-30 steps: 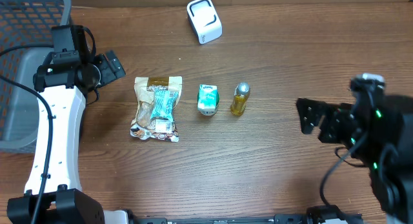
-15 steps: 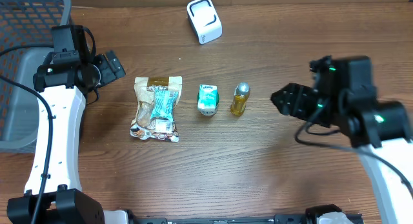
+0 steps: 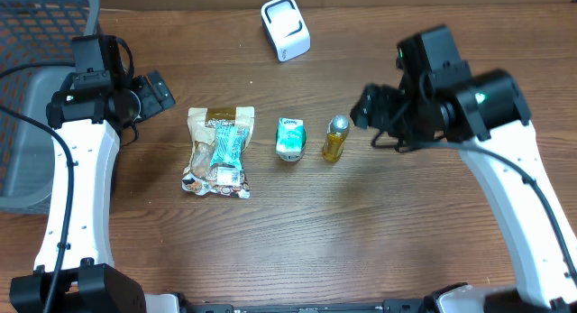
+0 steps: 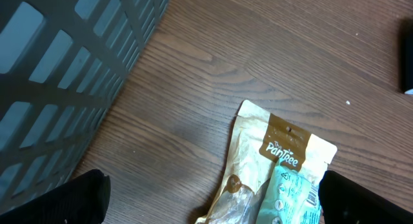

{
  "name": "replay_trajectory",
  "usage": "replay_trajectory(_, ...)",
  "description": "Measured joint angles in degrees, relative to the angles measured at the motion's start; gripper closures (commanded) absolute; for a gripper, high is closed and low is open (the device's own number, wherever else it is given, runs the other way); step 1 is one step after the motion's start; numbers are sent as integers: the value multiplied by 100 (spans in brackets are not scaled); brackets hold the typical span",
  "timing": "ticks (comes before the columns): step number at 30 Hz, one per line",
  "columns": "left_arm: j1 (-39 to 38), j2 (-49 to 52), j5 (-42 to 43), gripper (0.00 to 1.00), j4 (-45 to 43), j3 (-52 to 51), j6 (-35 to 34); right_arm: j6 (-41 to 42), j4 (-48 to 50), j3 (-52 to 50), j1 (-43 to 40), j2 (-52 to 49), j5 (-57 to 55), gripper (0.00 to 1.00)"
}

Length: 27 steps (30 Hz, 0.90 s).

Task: Scan the item barcode
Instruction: 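Swing the right gripper left and lower it onto the yellow bottle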

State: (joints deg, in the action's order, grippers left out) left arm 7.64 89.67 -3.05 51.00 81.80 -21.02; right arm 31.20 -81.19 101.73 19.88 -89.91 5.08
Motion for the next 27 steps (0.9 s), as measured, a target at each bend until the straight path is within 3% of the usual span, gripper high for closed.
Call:
replay_trajectory(7,0,0,2,0,0,0,0,212,-4,116,-2,-658,-142,6)
replay_trajectory(9,0,0,0,0,0,0,0,247,9,116,-2,-802,-160,0)
replay_trajectory(27,0,0,0,0,0,0,0,308,721,105,17,-1259,-173,5)
